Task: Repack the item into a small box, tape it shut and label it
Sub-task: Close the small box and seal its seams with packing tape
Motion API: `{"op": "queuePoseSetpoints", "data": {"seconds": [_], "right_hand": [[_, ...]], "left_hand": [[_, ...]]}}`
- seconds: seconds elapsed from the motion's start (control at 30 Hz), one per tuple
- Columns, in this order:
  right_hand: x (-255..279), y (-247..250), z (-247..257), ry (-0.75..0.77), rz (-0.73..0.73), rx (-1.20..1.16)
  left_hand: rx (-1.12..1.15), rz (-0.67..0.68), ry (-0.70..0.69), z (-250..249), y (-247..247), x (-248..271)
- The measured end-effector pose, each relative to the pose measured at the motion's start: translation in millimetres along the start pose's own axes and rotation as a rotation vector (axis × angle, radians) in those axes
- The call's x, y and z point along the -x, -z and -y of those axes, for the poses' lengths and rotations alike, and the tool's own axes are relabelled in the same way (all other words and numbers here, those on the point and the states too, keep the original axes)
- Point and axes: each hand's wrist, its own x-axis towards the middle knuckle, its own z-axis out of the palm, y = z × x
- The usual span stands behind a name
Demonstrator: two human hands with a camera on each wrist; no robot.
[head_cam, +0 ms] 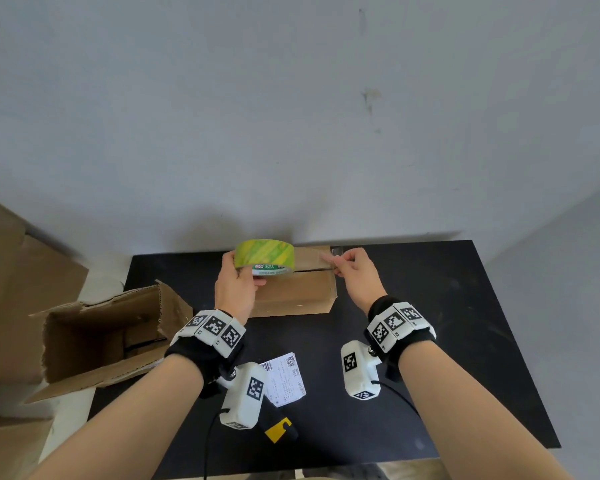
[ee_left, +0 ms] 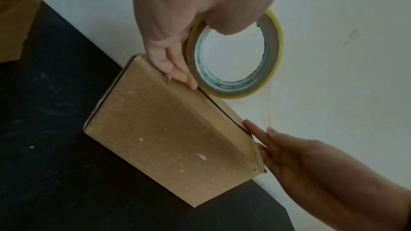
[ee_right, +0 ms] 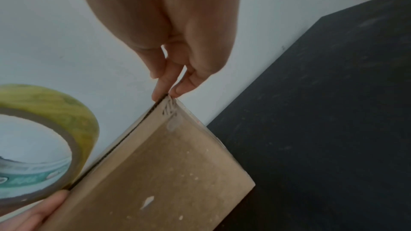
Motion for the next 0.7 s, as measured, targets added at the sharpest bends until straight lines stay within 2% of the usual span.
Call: {"op": "queuePoseSetpoints", "data": {"seconds": [0.27,0.5,0.7], "right_hand": [[1,-3,-10,-0.014,-0.045,-0.165],[6,0,-16,-0.08,-0.042,-0.467],[5,-4,-12,-0.138,-0.097,-0.557]], "left_hand": [[-0.031,0.024,0.07,-3,0,-8],[-0.145,0.031,0.017,7,0,-12],[-0.186,0.025,0.002,1,-2,-14]]}}
